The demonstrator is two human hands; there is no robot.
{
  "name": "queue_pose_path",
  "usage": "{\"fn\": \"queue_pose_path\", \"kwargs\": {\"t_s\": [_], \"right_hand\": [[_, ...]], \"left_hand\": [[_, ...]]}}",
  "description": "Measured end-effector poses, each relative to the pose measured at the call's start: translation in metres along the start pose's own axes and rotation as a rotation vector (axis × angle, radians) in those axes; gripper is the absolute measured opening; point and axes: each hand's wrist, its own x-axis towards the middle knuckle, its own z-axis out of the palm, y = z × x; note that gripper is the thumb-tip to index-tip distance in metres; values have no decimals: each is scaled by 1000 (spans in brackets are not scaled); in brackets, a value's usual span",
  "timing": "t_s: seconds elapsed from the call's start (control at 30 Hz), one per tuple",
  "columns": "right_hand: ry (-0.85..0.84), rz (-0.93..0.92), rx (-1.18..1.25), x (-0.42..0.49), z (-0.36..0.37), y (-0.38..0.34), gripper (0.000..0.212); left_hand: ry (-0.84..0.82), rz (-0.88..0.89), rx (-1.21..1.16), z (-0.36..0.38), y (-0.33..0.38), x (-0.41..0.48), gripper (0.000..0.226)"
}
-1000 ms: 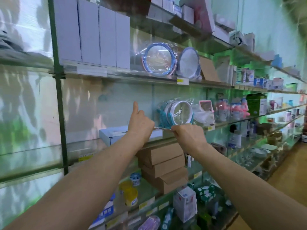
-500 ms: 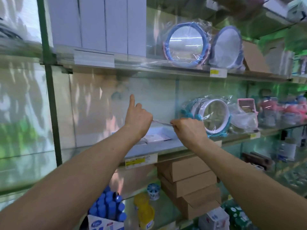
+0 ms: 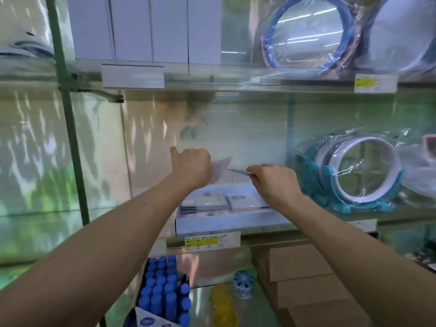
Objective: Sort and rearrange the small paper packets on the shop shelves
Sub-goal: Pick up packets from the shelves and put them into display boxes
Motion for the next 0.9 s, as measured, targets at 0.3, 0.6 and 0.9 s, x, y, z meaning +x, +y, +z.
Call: {"fn": "queue_pose_path", "kwargs": {"t_s": [0.3, 0.6, 0.9], "right_hand": [[15, -75, 221, 23, 31, 30, 18], [-65, 12, 493, 34, 32, 36, 13], [26, 8, 1094, 39, 26, 21, 24]], "left_hand": [[-151, -364, -566, 1, 4, 5, 26], [-225, -726, -1068, -5, 0, -27, 38], [-289, -768, -1330, -1, -6, -26, 29]]}}
